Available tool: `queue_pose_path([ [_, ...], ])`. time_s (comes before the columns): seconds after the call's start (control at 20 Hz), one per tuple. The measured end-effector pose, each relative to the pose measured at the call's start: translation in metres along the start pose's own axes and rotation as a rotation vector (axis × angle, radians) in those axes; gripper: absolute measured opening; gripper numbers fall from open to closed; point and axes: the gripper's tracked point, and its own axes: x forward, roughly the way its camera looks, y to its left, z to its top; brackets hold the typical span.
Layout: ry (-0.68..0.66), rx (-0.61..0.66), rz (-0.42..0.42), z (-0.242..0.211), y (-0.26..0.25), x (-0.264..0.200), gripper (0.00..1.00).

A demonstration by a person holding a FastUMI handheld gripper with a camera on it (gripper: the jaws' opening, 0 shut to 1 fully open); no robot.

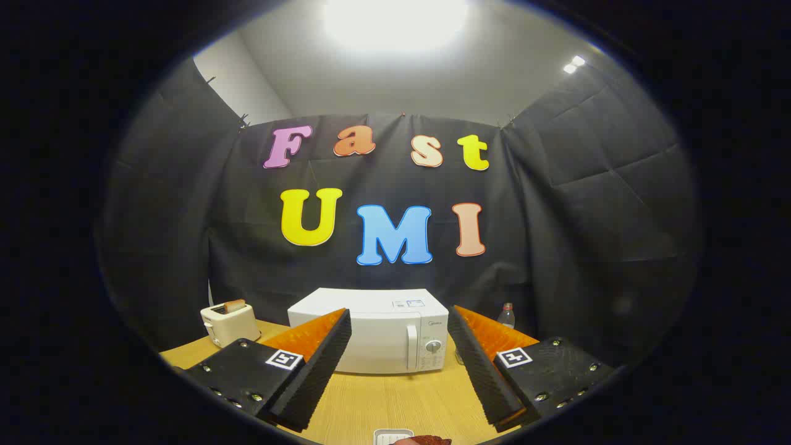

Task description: Open the microwave, put the food inside, and close the microwave door.

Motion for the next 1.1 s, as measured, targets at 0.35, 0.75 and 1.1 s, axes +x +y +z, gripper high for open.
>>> queue_pose_path([
  [0.35,0.000,-0.011,0.009,-0.001,-0.003,0.006,0.98],
  [0.75,0.002,-0.020,0.028,-0.006,-0.013,0.044,0.99],
  [1.1,0.045,-0.025,0.071,-0.033,-0.015,0.110,0.98],
])
